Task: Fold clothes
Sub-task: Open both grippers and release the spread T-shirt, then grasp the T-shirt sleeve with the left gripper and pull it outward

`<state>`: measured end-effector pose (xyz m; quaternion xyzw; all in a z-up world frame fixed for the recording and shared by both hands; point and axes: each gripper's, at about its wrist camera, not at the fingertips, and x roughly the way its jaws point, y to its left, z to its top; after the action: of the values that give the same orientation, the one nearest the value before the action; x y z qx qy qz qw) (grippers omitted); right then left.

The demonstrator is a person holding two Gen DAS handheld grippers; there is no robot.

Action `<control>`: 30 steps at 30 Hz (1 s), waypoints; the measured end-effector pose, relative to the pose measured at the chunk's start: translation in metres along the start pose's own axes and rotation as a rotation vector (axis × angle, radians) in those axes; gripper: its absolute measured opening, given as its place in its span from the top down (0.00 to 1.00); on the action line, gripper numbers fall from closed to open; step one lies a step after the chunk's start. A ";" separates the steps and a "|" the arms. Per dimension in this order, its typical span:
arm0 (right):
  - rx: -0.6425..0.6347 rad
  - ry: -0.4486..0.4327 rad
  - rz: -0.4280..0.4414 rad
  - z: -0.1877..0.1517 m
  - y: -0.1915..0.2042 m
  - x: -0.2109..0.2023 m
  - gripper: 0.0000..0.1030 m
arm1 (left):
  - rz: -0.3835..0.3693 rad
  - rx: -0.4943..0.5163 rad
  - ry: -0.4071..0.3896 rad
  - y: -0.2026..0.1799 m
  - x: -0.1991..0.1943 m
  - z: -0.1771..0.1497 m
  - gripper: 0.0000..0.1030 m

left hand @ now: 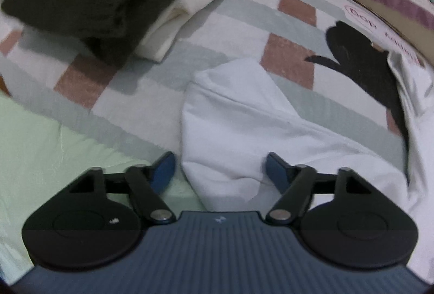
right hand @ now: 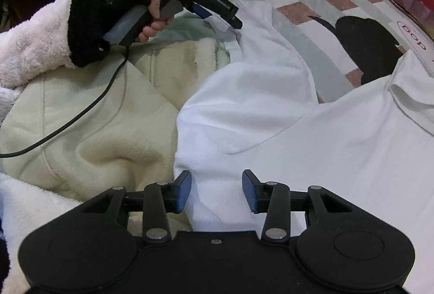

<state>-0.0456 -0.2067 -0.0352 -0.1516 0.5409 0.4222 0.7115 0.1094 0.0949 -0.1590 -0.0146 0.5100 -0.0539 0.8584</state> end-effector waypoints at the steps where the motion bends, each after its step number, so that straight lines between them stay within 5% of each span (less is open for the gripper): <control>1: 0.009 0.000 -0.001 0.000 -0.001 0.001 0.45 | 0.015 0.065 -0.018 -0.008 -0.002 0.000 0.92; 6: 0.097 0.007 0.026 -0.003 -0.016 0.009 0.40 | 0.109 0.205 -0.236 -0.028 -0.039 0.005 0.92; 11: 0.137 -0.012 0.047 -0.008 -0.019 0.008 0.40 | 0.219 0.072 -0.433 0.012 -0.085 0.018 0.92; 18: 0.157 -0.013 0.085 -0.012 -0.020 0.011 0.40 | 0.169 -0.134 -0.272 0.074 -0.059 0.019 0.90; 20: 0.158 -0.009 0.086 -0.011 -0.020 0.013 0.40 | 0.149 -0.214 -0.280 0.089 -0.057 0.019 0.90; 24: 0.167 -0.006 0.090 -0.011 -0.021 0.014 0.40 | 0.332 -0.277 -0.311 0.113 -0.063 0.017 0.90; 29: 0.197 -0.016 0.096 -0.013 -0.023 0.015 0.40 | -0.002 -0.513 -0.130 0.152 -0.042 -0.003 0.79; 30: 0.201 -0.018 0.095 -0.013 -0.023 0.015 0.40 | -0.017 -0.508 -0.100 0.151 -0.036 -0.003 0.77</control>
<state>-0.0357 -0.2222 -0.0589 -0.0498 0.5805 0.4004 0.7073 0.1009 0.2493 -0.1411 -0.2365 0.4639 0.0692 0.8509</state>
